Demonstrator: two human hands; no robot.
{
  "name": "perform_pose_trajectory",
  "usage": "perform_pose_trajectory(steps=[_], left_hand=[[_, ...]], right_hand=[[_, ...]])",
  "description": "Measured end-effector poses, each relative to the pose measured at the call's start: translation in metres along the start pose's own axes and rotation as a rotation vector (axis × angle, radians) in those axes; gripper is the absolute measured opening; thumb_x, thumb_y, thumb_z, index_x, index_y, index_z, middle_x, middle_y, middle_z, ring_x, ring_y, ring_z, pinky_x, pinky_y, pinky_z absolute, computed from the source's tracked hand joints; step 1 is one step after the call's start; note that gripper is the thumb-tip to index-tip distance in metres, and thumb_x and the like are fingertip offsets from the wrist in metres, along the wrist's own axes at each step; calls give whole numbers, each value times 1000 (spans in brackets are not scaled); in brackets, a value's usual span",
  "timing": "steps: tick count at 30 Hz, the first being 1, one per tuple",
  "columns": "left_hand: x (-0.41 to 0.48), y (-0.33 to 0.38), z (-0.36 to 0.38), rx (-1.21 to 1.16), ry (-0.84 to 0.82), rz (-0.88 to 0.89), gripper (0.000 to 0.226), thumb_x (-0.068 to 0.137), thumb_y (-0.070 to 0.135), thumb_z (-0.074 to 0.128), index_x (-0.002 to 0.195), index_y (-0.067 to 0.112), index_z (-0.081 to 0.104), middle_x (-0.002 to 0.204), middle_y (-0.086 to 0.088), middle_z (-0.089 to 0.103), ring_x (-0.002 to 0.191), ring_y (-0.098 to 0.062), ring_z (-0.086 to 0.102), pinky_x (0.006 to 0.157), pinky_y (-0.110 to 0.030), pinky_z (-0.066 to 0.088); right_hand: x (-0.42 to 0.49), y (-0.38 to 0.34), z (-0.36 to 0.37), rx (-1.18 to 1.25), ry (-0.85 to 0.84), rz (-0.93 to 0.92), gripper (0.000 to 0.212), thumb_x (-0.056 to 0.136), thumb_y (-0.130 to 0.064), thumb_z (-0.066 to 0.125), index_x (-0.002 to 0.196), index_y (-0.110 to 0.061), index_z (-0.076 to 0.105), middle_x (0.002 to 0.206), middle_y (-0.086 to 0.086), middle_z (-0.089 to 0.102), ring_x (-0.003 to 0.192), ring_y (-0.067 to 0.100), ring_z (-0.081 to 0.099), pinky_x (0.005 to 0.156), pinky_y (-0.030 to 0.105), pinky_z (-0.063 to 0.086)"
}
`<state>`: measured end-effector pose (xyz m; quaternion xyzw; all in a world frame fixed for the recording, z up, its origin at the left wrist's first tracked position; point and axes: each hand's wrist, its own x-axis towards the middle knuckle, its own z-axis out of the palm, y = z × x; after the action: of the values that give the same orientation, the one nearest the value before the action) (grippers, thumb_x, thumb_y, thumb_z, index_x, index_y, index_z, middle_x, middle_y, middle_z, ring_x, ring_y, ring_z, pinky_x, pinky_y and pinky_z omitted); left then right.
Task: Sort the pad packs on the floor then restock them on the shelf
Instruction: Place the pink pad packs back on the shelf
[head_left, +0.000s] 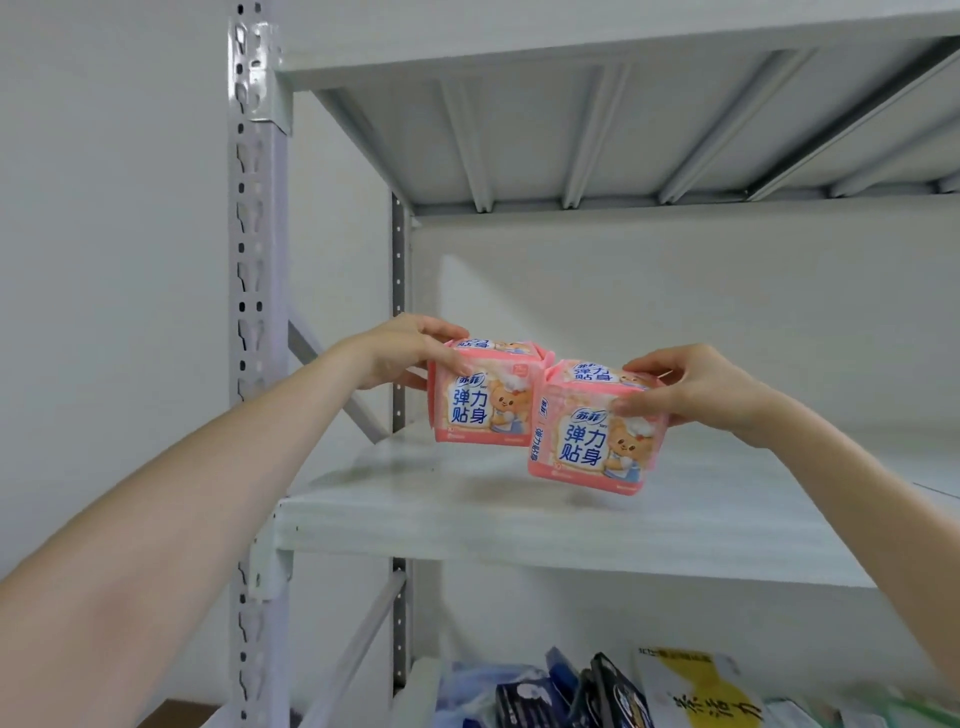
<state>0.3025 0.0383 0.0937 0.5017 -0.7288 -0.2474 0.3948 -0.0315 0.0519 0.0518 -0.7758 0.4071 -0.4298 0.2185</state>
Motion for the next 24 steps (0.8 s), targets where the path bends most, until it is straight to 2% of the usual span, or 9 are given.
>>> perform_pose_trajectory(steps=[4, 7, 9, 14, 17, 21, 24], left_hand=[[48, -26, -9, -22, -15, -16, 63, 61, 23, 84, 120, 26, 61, 102, 5, 75, 94, -11, 70, 79, -32, 55], [81, -48, -15, -40, -10, -39, 65, 57, 26, 83, 118, 27, 60, 101, 6, 75, 95, -11, 70, 82, -35, 55], [100, -63, -20, -47, -12, -62, 65, 58, 25, 82, 119, 26, 59, 101, 5, 75, 94, -11, 70, 79, -34, 55], [145, -103, -31, -68, -21, -137, 64, 69, 14, 83, 127, 22, 56, 103, 2, 75, 98, -14, 69, 86, -37, 55], [164, -123, -34, -84, -38, -174, 64, 71, 10, 81, 129, 20, 55, 105, 0, 74, 99, -16, 69, 85, -36, 56], [177, -146, -33, -106, -80, -211, 63, 70, 9, 81, 127, 18, 56, 107, -2, 74, 100, -17, 69, 83, -35, 56], [180, -156, -33, -117, -100, -235, 63, 68, 9, 82, 125, 20, 57, 107, 0, 74, 99, -15, 70, 80, -33, 57]], right_hand=[[50, 21, 9, -24, -11, 10, 59, 54, -35, 89, 105, -15, 66, 86, 0, 74, 74, 14, 73, 73, 34, 61], [89, 34, 14, -39, -40, 19, 47, 54, -35, 88, 94, -21, 67, 77, -4, 74, 72, 13, 73, 68, 31, 61], [112, 40, 19, -35, -67, 20, 40, 57, -34, 88, 90, -23, 67, 73, -7, 74, 71, 12, 73, 63, 27, 60], [157, 51, 35, -48, -140, 6, 64, 42, -48, 88, 95, -18, 69, 76, -8, 74, 73, 12, 73, 58, 24, 57], [175, 58, 44, -57, -180, 6, 63, 47, -46, 89, 98, -14, 70, 79, -5, 75, 75, 14, 73, 62, 26, 59], [186, 66, 52, -67, -227, 16, 71, 39, -51, 86, 97, -14, 71, 82, -3, 75, 77, 16, 73, 61, 24, 58], [188, 71, 54, -79, -250, 20, 68, 42, -49, 91, 97, -14, 72, 84, -1, 76, 79, 17, 73, 62, 24, 58]])
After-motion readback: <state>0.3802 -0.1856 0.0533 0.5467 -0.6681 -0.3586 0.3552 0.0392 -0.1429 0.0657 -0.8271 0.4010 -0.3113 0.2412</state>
